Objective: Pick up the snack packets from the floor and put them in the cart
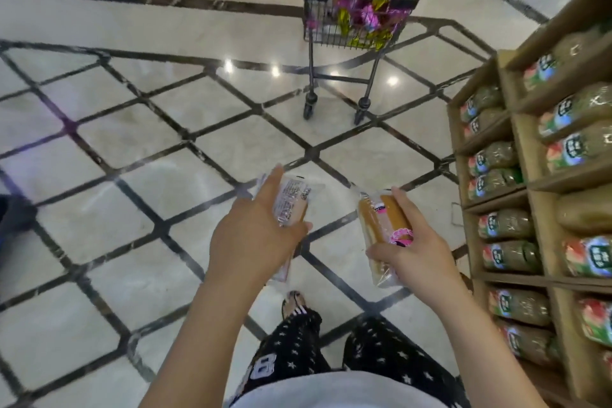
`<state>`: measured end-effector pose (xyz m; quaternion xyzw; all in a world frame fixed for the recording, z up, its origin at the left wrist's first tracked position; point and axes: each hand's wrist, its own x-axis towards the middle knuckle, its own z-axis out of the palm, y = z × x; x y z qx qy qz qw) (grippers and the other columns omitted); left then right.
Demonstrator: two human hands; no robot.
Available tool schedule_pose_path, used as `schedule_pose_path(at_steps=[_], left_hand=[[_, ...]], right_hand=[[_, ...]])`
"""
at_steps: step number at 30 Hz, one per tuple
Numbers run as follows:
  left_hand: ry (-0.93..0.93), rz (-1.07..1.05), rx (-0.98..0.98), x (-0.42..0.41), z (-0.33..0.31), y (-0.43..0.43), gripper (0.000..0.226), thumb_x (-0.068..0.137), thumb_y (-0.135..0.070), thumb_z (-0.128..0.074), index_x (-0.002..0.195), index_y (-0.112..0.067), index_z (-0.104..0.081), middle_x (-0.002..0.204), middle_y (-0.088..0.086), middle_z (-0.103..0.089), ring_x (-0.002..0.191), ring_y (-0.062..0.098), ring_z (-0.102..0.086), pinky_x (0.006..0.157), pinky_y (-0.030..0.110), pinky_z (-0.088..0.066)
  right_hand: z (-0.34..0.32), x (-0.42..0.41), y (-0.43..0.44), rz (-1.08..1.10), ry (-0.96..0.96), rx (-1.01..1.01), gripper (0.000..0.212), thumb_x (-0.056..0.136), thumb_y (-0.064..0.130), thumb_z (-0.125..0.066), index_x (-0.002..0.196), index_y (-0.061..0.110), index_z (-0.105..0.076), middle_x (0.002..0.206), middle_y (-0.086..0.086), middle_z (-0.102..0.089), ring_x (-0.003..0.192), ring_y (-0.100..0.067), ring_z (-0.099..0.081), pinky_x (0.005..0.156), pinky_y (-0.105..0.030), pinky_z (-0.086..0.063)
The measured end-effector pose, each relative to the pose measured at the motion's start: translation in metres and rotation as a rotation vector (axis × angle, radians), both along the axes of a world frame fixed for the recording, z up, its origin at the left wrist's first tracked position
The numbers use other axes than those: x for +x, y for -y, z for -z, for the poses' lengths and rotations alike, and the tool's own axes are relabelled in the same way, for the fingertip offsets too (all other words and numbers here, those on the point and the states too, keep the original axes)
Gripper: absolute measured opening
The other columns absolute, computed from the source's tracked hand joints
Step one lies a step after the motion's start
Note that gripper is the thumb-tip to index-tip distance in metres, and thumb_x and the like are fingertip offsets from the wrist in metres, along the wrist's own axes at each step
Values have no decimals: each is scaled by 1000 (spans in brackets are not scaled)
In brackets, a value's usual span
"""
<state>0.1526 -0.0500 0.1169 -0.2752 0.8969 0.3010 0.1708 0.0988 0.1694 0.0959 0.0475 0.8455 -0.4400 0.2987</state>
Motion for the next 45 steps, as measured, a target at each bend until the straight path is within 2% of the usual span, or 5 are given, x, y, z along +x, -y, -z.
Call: schedule_pose_path(at_steps=[10, 26, 33, 41, 45], left_hand=[[-20, 19, 18, -184, 3, 55, 94, 81, -67, -61, 150, -54, 1, 138, 6, -52, 120, 27, -53, 79, 31, -38], [-84, 45, 30, -509, 3, 69, 92, 81, -66, -62, 150, -54, -3, 133, 2, -57, 118, 25, -55, 87, 36, -49], [-67, 131, 17, -652, 35, 114, 95, 81, -62, -65, 151, -52, -2, 118, 2, -61, 104, 24, -59, 71, 31, -44], [-92, 172, -137, -831, 54, 176, 90, 86, -65, -57, 154, -46, -1, 124, 14, -54, 106, 32, -58, 67, 33, -41], [-108, 193, -186, -905, 59, 186, 89, 87, -62, -57, 155, -44, -2, 119, 14, -55, 99, 33, -59, 65, 32, -40]], right_hand=[[7, -158, -2, 245, 31, 0, 89, 66, 28, -78, 131, 67, -33, 111, 19, -56, 93, -9, -56, 81, -39, -51], [-6, -517, 45, 116, -34, 6, 89, 73, 27, -78, 137, 63, -28, 109, 15, -55, 91, -11, -55, 81, -38, -50], [17, -638, 97, 148, -15, -1, 81, 74, 26, -77, 127, 66, -30, 99, 26, -49, 83, -4, -53, 65, -29, -45], [33, -793, 187, 105, -97, 272, 85, 73, 40, -69, 141, 54, -19, 98, 1, -62, 79, -20, -57, 63, -32, -45], [44, -857, 220, 75, -139, 434, 88, 74, 48, -64, 145, 55, -12, 117, -10, -57, 94, -31, -58, 69, -33, -43]])
